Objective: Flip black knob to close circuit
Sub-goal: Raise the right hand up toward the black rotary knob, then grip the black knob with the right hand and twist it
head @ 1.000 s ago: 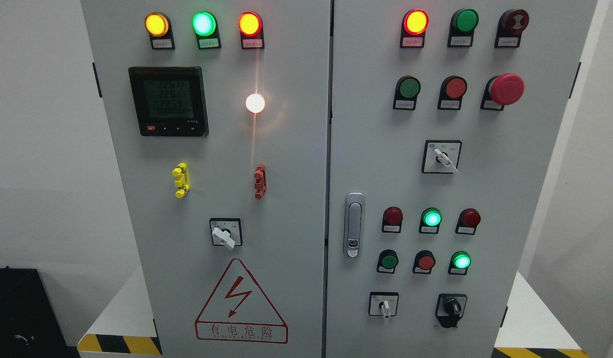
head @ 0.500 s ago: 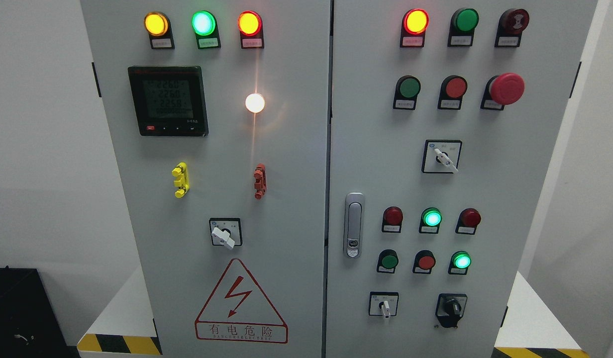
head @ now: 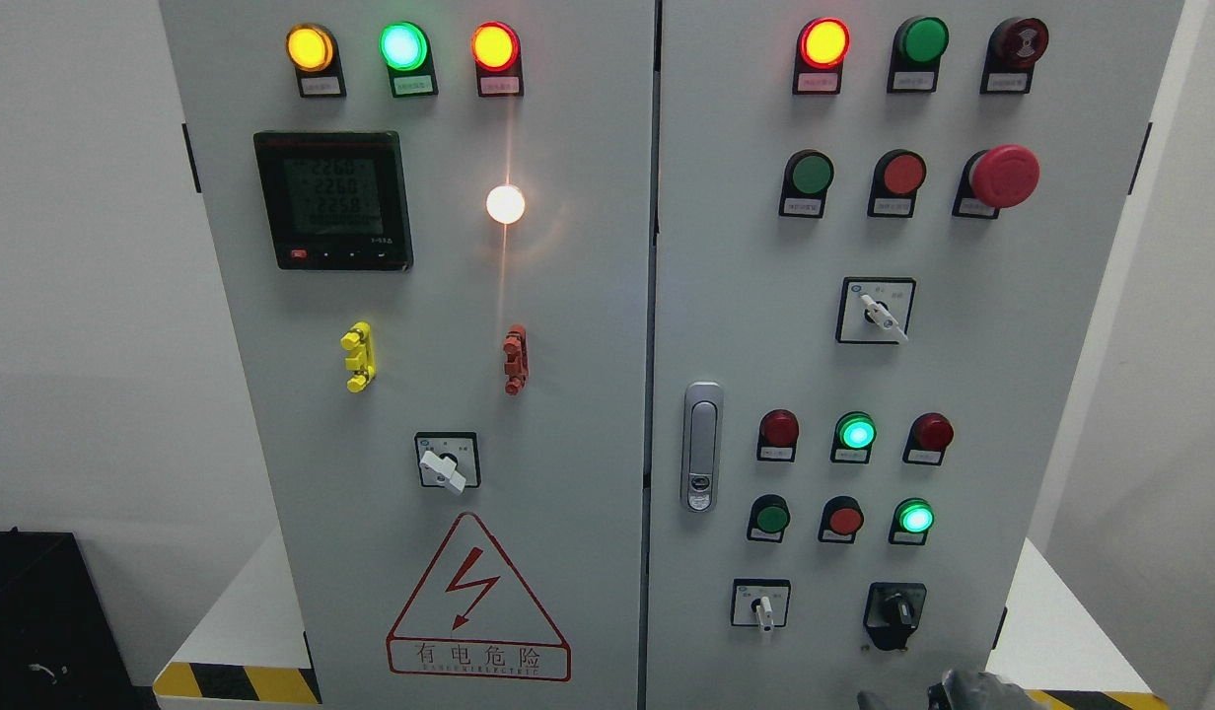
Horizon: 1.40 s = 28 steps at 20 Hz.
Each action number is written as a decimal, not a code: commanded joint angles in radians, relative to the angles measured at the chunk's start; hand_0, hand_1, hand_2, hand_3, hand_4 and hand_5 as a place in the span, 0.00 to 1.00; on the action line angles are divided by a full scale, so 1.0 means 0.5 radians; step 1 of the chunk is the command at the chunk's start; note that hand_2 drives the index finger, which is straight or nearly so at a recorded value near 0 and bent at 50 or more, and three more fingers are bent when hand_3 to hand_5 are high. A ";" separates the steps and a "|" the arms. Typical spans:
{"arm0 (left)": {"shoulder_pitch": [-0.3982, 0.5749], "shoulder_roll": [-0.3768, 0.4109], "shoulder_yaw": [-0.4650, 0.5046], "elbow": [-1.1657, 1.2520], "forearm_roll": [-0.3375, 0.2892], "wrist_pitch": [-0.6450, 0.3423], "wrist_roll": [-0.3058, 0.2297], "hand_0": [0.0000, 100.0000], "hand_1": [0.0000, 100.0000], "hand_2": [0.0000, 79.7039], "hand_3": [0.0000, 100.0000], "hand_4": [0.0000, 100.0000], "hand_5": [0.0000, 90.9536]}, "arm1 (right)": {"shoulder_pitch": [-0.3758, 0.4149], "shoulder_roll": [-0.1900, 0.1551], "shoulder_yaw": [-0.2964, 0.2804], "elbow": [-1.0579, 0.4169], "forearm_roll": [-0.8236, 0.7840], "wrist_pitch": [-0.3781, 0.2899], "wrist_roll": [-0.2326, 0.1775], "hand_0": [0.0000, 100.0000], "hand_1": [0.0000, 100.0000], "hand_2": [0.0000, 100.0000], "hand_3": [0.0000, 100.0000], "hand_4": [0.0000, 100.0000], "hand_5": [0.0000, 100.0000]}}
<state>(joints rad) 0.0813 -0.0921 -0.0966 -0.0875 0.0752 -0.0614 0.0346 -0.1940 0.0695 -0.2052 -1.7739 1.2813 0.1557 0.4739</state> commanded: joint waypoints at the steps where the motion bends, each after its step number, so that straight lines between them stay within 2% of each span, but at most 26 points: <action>1: 0.000 0.000 0.000 0.000 0.000 0.000 0.001 0.12 0.56 0.00 0.00 0.00 0.00 | -0.091 0.002 -0.007 -0.036 0.063 0.014 0.016 0.00 0.00 0.91 1.00 0.92 0.92; 20: 0.000 0.000 0.000 0.000 0.000 0.000 0.001 0.12 0.56 0.00 0.00 0.00 0.00 | -0.189 -0.001 -0.010 0.164 0.146 0.084 -0.012 0.00 0.00 0.90 1.00 0.92 0.92; 28: 0.000 0.000 0.000 0.000 0.000 0.000 0.001 0.12 0.56 0.00 0.00 0.00 0.00 | -0.207 -0.004 -0.071 0.161 0.143 0.084 -0.009 0.00 0.00 0.90 1.00 0.92 0.92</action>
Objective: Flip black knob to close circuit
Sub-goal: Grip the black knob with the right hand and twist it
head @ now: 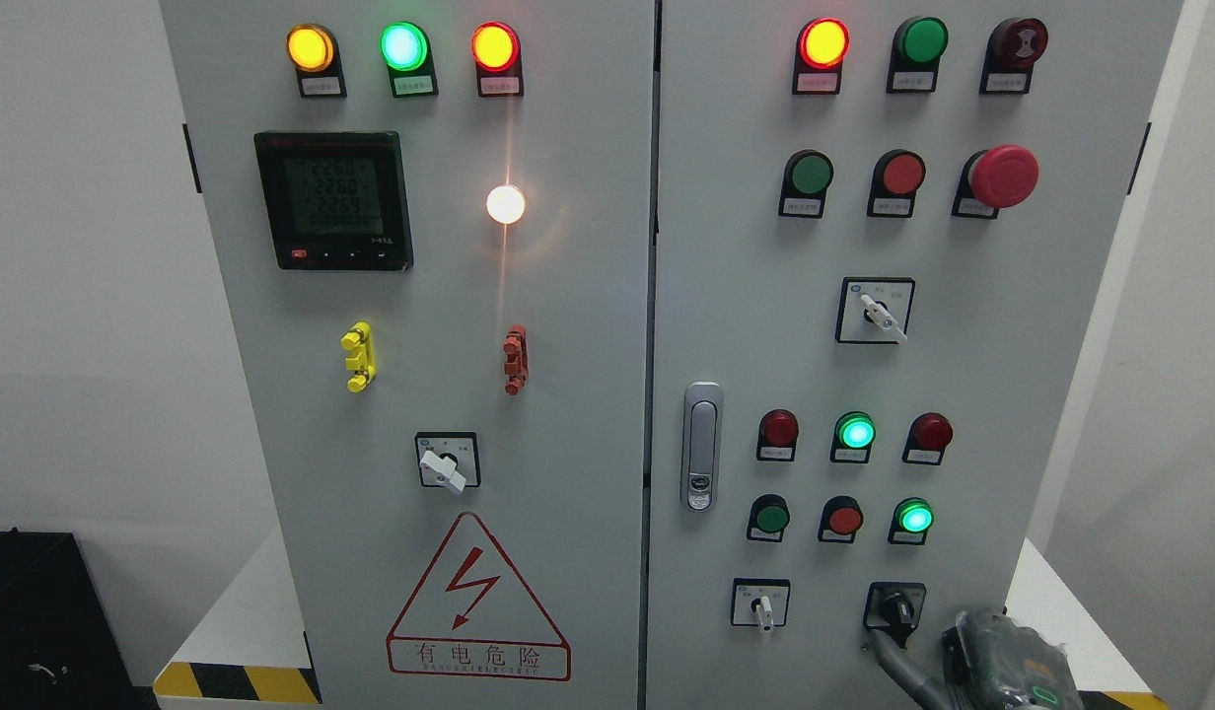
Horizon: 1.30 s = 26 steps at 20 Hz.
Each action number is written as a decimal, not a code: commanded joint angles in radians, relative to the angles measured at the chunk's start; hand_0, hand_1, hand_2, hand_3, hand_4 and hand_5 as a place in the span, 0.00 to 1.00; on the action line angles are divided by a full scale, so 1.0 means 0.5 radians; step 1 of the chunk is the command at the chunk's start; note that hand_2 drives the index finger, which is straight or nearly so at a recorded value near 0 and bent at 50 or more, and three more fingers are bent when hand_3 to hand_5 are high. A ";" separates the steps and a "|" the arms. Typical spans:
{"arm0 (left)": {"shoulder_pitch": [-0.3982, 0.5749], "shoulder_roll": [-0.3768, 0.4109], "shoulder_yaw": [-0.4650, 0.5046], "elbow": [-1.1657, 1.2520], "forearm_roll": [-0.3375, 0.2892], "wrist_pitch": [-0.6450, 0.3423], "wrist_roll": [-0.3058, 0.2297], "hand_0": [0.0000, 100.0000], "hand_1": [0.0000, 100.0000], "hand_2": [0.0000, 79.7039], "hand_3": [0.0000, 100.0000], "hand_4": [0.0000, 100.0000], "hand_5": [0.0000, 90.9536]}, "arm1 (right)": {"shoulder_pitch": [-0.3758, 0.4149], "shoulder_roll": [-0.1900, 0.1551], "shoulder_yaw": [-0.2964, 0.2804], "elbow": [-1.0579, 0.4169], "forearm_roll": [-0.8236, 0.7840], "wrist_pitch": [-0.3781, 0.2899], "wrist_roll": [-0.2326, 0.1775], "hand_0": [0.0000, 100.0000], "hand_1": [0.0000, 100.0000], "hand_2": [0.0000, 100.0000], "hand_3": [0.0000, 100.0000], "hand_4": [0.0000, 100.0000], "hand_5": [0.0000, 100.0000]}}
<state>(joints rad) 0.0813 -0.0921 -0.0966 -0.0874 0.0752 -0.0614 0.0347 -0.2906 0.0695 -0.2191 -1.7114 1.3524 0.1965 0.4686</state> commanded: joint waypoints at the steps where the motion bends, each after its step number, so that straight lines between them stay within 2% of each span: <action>1: 0.000 0.000 0.000 0.000 0.000 0.000 0.001 0.12 0.56 0.00 0.00 0.00 0.00 | -0.014 -0.004 -0.043 0.036 0.001 0.003 0.002 0.00 0.00 0.90 1.00 0.92 0.92; 26: 0.000 0.000 0.000 0.000 0.000 0.000 0.001 0.12 0.56 0.00 0.00 0.00 0.00 | -0.026 -0.001 -0.102 -0.026 -0.020 0.000 0.008 0.00 0.00 0.90 1.00 0.92 0.91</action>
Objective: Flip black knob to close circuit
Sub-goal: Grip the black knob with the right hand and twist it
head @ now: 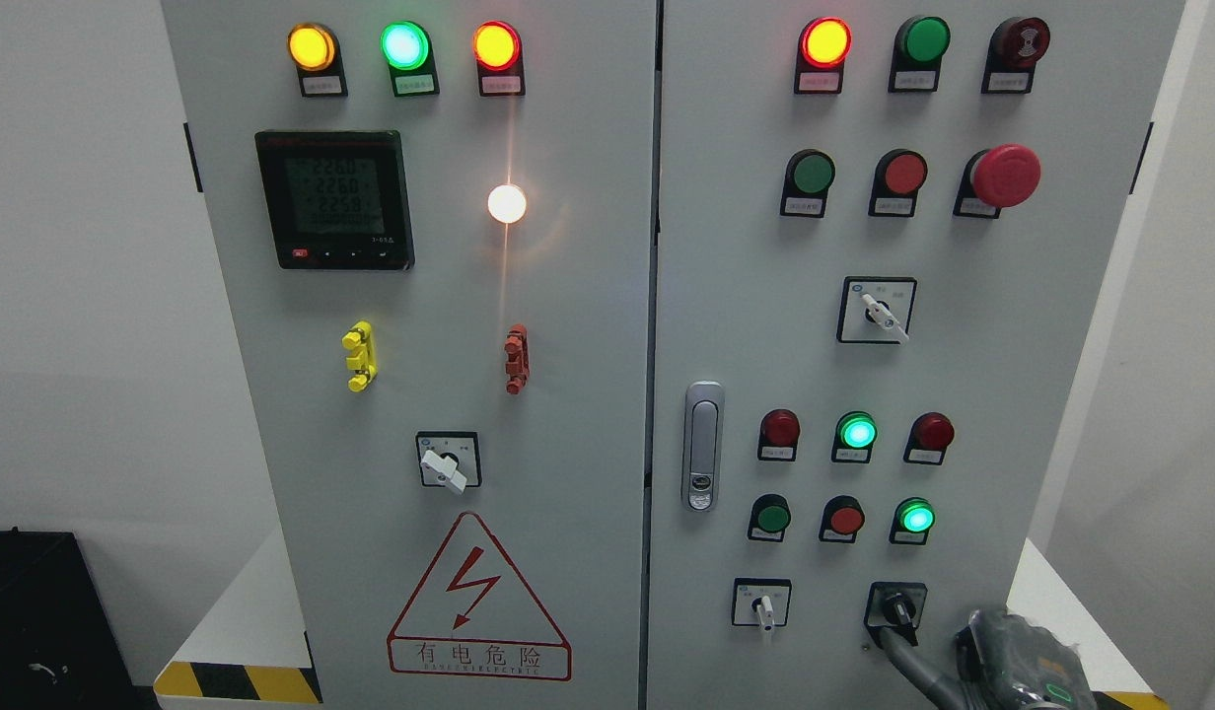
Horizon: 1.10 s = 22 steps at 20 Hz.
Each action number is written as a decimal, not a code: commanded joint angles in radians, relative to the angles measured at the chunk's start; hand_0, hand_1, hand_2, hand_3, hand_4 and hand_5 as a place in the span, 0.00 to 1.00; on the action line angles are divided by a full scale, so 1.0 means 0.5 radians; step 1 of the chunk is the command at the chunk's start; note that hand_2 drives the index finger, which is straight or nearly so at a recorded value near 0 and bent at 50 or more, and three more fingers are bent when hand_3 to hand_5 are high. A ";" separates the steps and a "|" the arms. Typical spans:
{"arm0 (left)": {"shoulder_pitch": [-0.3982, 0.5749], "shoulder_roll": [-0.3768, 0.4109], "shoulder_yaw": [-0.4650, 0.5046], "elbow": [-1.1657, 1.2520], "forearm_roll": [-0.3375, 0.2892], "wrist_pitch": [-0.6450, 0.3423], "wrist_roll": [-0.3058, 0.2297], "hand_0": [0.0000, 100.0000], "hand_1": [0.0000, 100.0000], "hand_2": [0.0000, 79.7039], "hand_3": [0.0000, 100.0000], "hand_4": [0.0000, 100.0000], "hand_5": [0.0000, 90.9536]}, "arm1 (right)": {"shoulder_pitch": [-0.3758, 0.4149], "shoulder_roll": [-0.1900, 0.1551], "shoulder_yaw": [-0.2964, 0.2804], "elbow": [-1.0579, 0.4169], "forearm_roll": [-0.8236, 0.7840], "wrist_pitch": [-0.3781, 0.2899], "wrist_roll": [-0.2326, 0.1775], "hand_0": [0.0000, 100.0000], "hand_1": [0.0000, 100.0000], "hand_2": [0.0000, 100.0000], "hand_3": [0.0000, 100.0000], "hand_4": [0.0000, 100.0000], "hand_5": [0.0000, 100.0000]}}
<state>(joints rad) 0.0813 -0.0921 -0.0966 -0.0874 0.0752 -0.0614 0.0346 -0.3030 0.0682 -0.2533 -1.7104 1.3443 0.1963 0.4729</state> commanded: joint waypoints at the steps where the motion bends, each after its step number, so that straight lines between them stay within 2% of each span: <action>1: 0.000 0.000 0.000 0.000 0.000 0.000 0.001 0.12 0.56 0.00 0.00 0.00 0.00 | -0.004 0.002 -0.033 -0.028 -0.007 0.000 -0.001 0.00 0.00 0.90 1.00 0.92 0.91; 12: 0.000 0.000 0.000 0.000 0.000 0.000 0.001 0.12 0.56 0.00 0.00 0.00 0.00 | -0.029 -0.001 -0.098 -0.031 -0.007 -0.012 0.008 0.00 0.00 0.90 1.00 0.92 0.91; 22: 0.000 0.000 0.000 0.000 0.000 0.000 0.001 0.12 0.56 0.00 0.00 0.00 0.00 | -0.023 0.011 -0.098 -0.040 -0.013 -0.015 0.011 0.00 0.00 0.89 1.00 0.92 0.91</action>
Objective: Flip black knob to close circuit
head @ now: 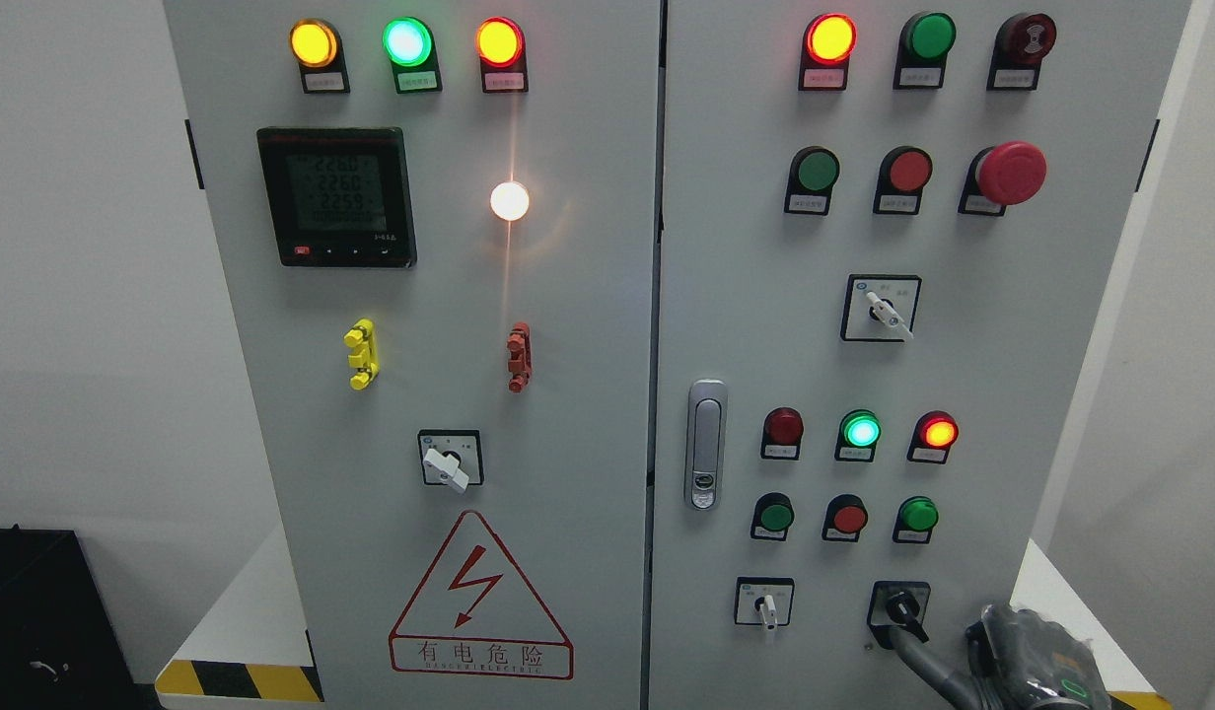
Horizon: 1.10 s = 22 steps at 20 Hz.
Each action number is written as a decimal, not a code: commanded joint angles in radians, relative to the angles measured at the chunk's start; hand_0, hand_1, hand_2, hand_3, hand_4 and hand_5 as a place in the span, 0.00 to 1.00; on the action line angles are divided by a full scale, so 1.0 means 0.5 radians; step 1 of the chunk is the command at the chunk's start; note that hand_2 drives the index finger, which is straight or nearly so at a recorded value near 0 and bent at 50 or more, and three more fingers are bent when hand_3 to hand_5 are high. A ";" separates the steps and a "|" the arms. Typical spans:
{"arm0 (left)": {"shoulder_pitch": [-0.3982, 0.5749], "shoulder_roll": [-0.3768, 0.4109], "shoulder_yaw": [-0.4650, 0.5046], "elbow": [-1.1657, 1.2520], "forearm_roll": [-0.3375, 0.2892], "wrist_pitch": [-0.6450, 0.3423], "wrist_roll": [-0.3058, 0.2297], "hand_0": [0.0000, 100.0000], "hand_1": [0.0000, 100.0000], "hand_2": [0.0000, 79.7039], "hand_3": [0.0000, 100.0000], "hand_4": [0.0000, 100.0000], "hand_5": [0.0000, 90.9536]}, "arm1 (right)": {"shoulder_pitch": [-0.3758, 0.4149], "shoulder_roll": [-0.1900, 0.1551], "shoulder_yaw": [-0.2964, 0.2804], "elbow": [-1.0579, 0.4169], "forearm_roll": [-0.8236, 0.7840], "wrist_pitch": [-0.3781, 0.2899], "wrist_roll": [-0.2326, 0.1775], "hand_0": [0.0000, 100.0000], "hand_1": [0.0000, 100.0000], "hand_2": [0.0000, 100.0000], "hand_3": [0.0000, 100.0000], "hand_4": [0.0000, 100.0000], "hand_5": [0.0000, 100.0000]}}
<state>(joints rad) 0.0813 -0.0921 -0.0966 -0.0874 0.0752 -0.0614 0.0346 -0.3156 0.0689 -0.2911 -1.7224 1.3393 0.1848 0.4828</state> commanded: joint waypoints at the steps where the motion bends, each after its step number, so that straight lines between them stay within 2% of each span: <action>1: 0.000 0.000 0.000 0.000 0.000 0.000 0.001 0.12 0.56 0.00 0.00 0.00 0.00 | 0.002 0.016 -0.022 -0.028 -0.003 0.008 -0.008 0.00 0.00 0.89 1.00 0.92 0.91; 6: 0.000 0.000 0.000 0.000 0.000 0.000 0.001 0.12 0.56 0.00 0.00 0.00 0.00 | 0.033 0.043 0.024 -0.047 -0.006 0.008 -0.008 0.00 0.00 0.89 1.00 0.92 0.91; 17: 0.000 0.000 0.000 0.000 0.000 0.000 0.001 0.12 0.56 0.00 0.00 0.00 0.00 | 0.100 0.095 0.208 -0.065 -0.009 0.008 -0.018 0.00 0.00 0.89 1.00 0.91 0.91; 22: 0.000 0.000 0.000 0.000 0.000 0.000 0.001 0.12 0.56 0.00 0.00 0.00 0.00 | 0.195 0.123 0.260 -0.154 -0.104 0.011 -0.033 0.00 0.00 0.89 1.00 0.91 0.91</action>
<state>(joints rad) 0.0813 -0.0920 -0.0966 -0.0875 0.0752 -0.0614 0.0347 -0.2564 0.1034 -0.2452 -1.7592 1.3274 0.1926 0.4640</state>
